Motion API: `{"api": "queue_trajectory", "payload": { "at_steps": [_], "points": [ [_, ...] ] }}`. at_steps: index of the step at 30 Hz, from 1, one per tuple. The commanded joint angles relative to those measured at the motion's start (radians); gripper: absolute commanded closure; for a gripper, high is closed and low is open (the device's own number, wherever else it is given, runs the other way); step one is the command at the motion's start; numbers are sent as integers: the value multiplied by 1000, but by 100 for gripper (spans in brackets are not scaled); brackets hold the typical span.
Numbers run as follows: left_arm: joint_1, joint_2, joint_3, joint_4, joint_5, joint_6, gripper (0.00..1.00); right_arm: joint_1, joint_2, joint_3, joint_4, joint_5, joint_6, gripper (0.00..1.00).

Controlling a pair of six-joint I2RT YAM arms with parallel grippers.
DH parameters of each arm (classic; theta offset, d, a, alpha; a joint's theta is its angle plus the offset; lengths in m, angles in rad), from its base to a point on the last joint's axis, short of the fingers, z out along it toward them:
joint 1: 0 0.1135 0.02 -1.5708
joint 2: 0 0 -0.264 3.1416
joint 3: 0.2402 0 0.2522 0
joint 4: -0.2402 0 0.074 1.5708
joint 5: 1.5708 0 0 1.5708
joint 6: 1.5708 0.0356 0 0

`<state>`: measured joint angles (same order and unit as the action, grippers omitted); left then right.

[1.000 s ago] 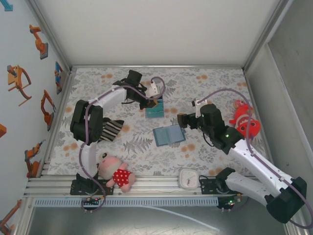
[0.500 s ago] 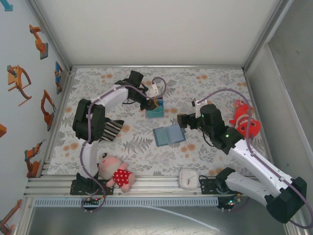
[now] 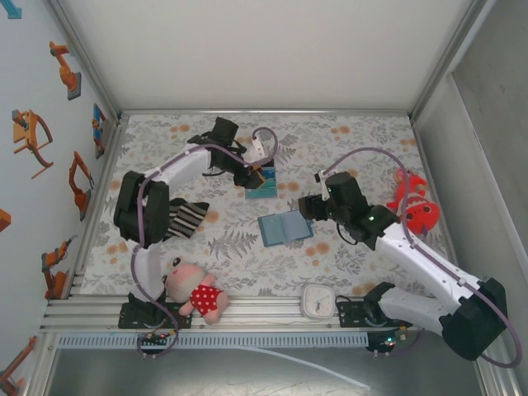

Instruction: Take the credit cards out of the card holder

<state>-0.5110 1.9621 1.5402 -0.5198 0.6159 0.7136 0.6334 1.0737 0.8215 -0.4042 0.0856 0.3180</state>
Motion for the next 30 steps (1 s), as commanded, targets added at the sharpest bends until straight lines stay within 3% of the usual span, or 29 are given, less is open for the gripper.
{"api": "queue_trajectory", "payload": {
  "at_steps": [1, 5, 6, 9, 20, 26, 30],
  "points": [
    [-4, -157, -125, 132, -71, -147, 42, 28, 42, 58, -79, -17, 43, 33],
    [-4, -347, -361, 345, -177, -329, 25, 97, 115, 86, -122, -4, 72, 39],
    [-4, -391, -411, 389, -201, -371, 13, 115, 135, 90, -125, -2, 80, 39],
    [-4, -528, -557, 491, -262, -498, 2, 169, 207, 112, -129, -3, 103, 40],
    [-4, -915, -937, 670, -632, -893, 3, 276, 489, 207, -89, -36, 125, 40],
    [-3, -1004, -976, 645, -765, -983, 3, 276, 598, 272, -101, -48, 97, 43],
    [-3, -1014, -980, 632, -792, -1023, 3, 276, 665, 311, -125, -35, 92, 43]
  ]
}}
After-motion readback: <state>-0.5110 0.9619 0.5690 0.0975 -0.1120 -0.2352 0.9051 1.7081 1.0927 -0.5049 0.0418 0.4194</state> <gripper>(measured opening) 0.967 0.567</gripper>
